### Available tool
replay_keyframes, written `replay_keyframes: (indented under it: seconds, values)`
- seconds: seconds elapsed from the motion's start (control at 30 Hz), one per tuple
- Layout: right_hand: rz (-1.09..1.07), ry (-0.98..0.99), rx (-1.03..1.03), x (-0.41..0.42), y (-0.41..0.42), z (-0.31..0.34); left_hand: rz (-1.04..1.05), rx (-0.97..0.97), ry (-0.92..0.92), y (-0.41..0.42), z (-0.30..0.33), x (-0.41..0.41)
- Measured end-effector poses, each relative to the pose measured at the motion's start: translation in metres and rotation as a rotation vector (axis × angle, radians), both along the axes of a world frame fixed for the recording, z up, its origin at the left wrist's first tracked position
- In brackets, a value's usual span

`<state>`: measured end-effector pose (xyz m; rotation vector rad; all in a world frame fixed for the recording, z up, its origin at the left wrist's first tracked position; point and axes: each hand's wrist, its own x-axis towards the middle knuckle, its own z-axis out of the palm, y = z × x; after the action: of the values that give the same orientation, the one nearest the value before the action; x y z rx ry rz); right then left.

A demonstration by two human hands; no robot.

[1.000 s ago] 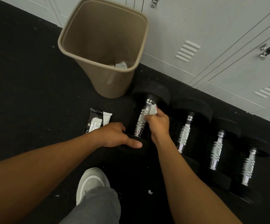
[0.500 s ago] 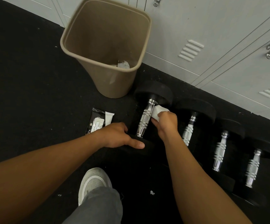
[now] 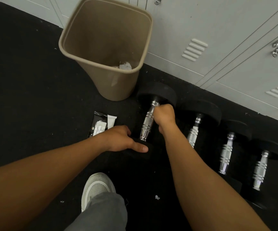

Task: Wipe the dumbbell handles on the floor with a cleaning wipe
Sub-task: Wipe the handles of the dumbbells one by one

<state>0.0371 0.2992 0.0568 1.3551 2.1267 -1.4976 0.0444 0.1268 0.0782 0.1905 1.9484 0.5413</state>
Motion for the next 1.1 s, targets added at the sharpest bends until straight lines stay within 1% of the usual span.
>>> replay_keyframes:
  seconds: [0.07,0.13,0.2,0.27,0.37,0.4,0.53,0.6,0.73,0.77,0.9,0.93,1.0,1.07,1.1]
  values:
    - [-0.005,-0.010,-0.003,0.000,-0.001,0.001,-0.004,0.001,0.009,0.001,0.000,0.001]
    - [0.092,-0.033,0.046,0.010,-0.005,0.004,-0.007,0.000,0.015,0.001,0.001,0.000]
    - [0.157,-0.032,0.048,0.020,-0.011,0.006,-0.005,-0.002,0.001,0.001,0.002,-0.002]
    - [0.139,-0.029,0.046,0.018,-0.011,0.006,-0.011,-0.006,-0.005,0.001,0.002,-0.003]
    - [0.023,-0.015,0.003,0.003,-0.003,0.003,-0.010,-0.009,0.004,0.002,0.000,-0.001]
    - [0.022,-0.012,-0.008,0.002,-0.001,0.003,-0.007,-0.006,0.007,0.002,0.000,0.000]
    - [0.165,-0.019,0.010,0.030,-0.008,0.008,-0.001,0.000,0.009,0.000,0.001,-0.002]
    - [0.200,-0.051,0.005,0.044,-0.013,0.007,-0.005,0.004,-0.003,0.001,0.002,-0.003]
    - [0.066,-0.066,-0.072,0.038,-0.010,0.004,-0.010,0.004,0.008,0.004,0.002,0.001]
    - [0.067,-0.062,-0.073,0.037,-0.009,0.004,-0.010,0.005,0.011,0.004,0.002,0.001]
    - [0.197,-0.060,-0.074,0.053,-0.014,0.015,0.001,0.005,0.010,0.002,0.004,-0.001]
    - [0.200,-0.055,-0.108,0.058,-0.011,0.017,0.000,0.005,0.008,0.001,0.004,-0.001]
    - [0.134,-0.045,-0.164,0.064,0.001,0.018,-0.007,0.001,0.007,0.002,0.004,0.000]
    - [0.075,-0.065,-0.084,0.063,0.014,0.011,-0.004,0.003,0.008,0.001,0.002,0.001]
    - [0.091,-0.094,-0.018,0.062,0.017,0.007,0.000,0.006,0.007,0.001,0.002,0.001]
